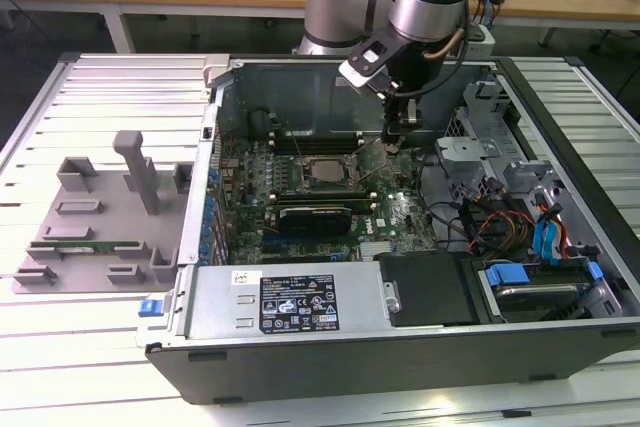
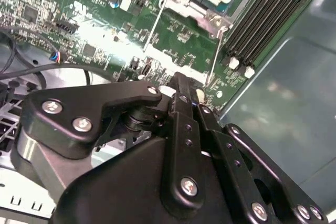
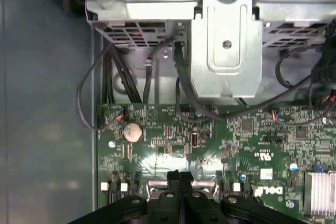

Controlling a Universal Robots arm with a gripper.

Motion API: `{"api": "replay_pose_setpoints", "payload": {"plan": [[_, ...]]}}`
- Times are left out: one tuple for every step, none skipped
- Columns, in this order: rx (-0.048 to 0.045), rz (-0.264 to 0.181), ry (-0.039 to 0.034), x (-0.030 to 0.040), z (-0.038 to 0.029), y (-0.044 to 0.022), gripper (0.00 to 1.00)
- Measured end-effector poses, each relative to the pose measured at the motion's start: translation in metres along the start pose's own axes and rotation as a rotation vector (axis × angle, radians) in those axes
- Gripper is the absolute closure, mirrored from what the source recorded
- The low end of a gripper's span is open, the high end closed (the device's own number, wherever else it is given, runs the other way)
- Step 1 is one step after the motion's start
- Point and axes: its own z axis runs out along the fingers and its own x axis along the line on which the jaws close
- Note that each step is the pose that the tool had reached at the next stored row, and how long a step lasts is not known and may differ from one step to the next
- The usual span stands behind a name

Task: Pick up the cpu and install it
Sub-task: 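Close the cpu cover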

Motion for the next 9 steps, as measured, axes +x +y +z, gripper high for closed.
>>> {"api": "replay_pose_setpoints", "payload": {"plan": [[0.0, 0.0, 0.0, 0.0, 0.0, 0.0016, 0.89], [0.0, 0.0, 0.0, 0.0, 0.0, 0.0046, 0.89], [0.0, 0.0, 0.0001, 0.0, 0.0, 0.0063, 0.89], [0.0, 0.0, 0.0002, -0.0001, 0.0, 0.0075, 0.89], [0.0, 0.0, 0.0001, -0.0001, 0.0, 0.0082, 0.89], [0.0, 0.0, 0.0, -0.0001, -0.0001, 0.0082, 0.89], [-0.0009, 0.0, 0.0001, -0.0002, 0.0004, 0.0082, 0.89], [-0.0021, 0.0, 0.0, -0.0002, 0.0018, 0.0083, 0.89], [-0.0028, 0.0, 0.0, -0.0003, 0.0037, 0.0083, 0.89]]}}
